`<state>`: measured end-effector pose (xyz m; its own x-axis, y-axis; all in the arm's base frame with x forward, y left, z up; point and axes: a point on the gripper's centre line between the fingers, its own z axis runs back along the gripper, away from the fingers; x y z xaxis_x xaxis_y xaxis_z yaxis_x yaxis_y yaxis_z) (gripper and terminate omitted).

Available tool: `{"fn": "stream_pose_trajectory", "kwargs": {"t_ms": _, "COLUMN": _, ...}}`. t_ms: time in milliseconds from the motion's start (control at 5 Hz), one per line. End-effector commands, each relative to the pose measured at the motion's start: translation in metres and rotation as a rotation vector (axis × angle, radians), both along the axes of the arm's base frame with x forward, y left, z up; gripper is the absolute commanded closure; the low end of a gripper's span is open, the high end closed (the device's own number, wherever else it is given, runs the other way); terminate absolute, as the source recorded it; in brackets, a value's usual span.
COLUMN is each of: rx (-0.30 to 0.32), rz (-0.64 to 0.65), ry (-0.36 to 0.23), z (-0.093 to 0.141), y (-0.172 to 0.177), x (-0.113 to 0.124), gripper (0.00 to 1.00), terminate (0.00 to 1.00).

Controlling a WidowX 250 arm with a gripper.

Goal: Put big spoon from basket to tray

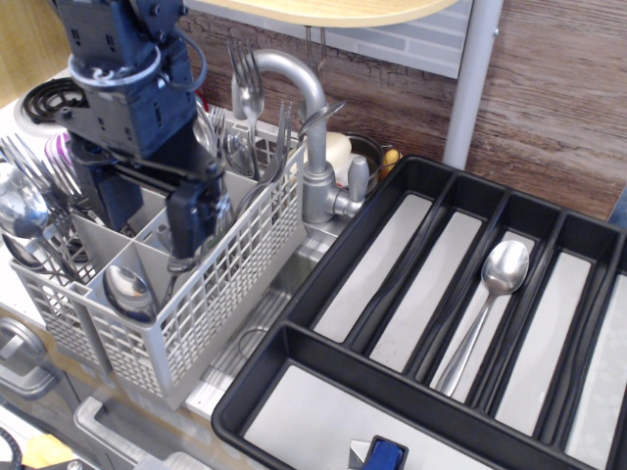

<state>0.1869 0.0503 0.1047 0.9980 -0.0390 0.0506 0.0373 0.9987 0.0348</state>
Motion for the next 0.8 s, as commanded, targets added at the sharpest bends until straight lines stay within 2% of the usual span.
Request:
{"fn": "stream_pose_trajectory", "kwargs": {"t_ms": 0, "rx": 0.039, "rz": -0.356, "ry": 0.042, "z": -0.002, "y": 0.009, "x": -0.002, "gripper": 0.0, "terminate": 0.0}}
{"fn": "stream_pose_trajectory", "kwargs": {"t_ms": 200, "rx": 0.091, "rz": -0.605, "ry": 0.064, "z": -0.01, "y": 0.008, "x": -0.005, "gripper": 0.0, "terminate": 0.0}}
{"fn": "stream_pose_trajectory", "kwargs": {"t_ms": 400, "rx": 0.097, "rz": -0.756, "ry": 0.056, "z": -0.022, "y": 0.005, "x": -0.009, "gripper": 0.0, "terminate": 0.0}}
{"fn": "stream_pose_trajectory", "kwargs": {"t_ms": 600, "rx": 0.109, "rz": -0.777, "ry": 0.018, "z": -0.033, "y": 0.006, "x": -0.014, "gripper": 0.0, "terminate": 0.0}}
